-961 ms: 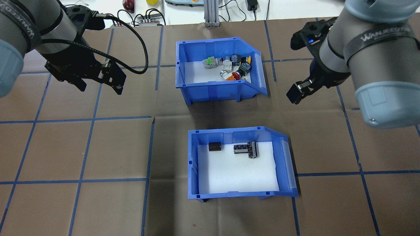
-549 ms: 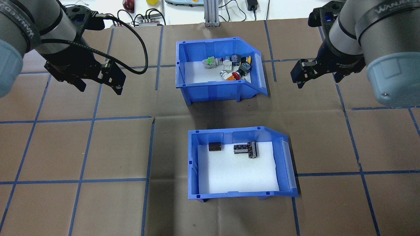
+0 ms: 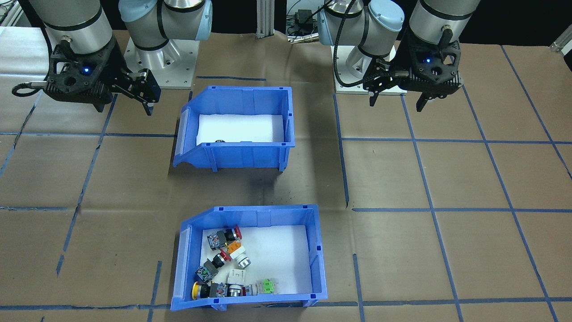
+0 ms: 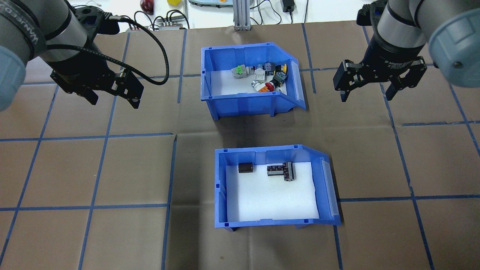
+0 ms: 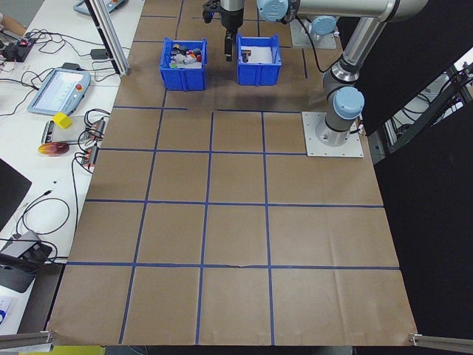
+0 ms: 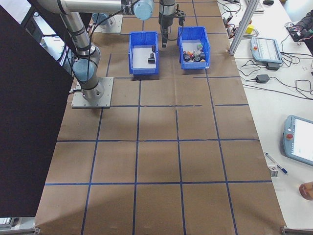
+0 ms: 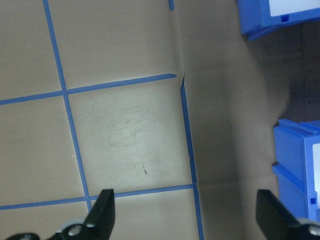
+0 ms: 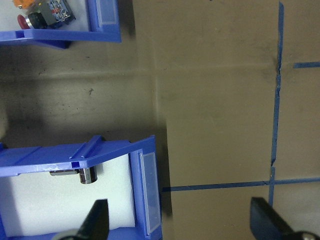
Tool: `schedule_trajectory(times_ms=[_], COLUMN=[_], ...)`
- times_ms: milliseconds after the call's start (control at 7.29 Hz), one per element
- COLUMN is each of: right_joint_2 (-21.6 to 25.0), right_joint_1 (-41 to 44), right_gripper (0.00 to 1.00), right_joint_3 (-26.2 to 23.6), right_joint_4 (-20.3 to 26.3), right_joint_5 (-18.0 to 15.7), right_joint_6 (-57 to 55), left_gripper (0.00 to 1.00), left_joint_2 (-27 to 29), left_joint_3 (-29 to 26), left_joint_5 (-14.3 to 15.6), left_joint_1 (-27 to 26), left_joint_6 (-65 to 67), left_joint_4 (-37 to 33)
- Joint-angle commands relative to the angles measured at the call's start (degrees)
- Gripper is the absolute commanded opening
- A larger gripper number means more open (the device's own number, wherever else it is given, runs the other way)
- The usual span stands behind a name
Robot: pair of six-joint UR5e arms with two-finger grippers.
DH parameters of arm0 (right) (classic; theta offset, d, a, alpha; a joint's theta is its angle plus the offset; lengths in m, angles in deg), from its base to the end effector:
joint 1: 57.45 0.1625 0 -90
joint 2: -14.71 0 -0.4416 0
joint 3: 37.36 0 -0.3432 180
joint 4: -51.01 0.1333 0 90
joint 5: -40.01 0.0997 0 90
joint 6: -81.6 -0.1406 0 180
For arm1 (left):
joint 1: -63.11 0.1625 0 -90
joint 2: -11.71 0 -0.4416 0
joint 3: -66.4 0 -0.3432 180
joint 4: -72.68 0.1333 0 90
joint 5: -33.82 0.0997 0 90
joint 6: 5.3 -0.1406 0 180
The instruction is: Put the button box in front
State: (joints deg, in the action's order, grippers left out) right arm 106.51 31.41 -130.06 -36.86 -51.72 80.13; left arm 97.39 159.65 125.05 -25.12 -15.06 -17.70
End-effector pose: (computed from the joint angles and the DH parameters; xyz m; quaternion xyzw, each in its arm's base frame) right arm 0.1206 -0.4239 0.4529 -0.0224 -0.9993 -0.0264 0.0152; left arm -0.1175 -0.4151 0.4699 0.0696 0.9975 -0.0049 0.0113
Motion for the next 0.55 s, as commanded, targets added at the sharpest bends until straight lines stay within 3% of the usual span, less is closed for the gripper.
schedule_trajectory(times_ms=[0, 412], right_joint_2=[-0.1, 0.2], right_joint_1=[0.0, 0.0], right_gripper=[1.00, 1.00], right_joint_3=[0.5, -0.1], right_joint_4=[1.1, 1.0], right_joint_5=[0.5, 0.5], right_joint_6=[-0.5, -0.4], left_gripper=[1.00, 1.00], left_joint_2=[0.2, -0.2], left_joint_3=[0.0, 1.0], left_joint_5=[0.0, 3.0], left_joint_1=[0.0, 0.1], left_joint_6=[0.0, -0.1], left_joint_4=[-0.1, 0.0])
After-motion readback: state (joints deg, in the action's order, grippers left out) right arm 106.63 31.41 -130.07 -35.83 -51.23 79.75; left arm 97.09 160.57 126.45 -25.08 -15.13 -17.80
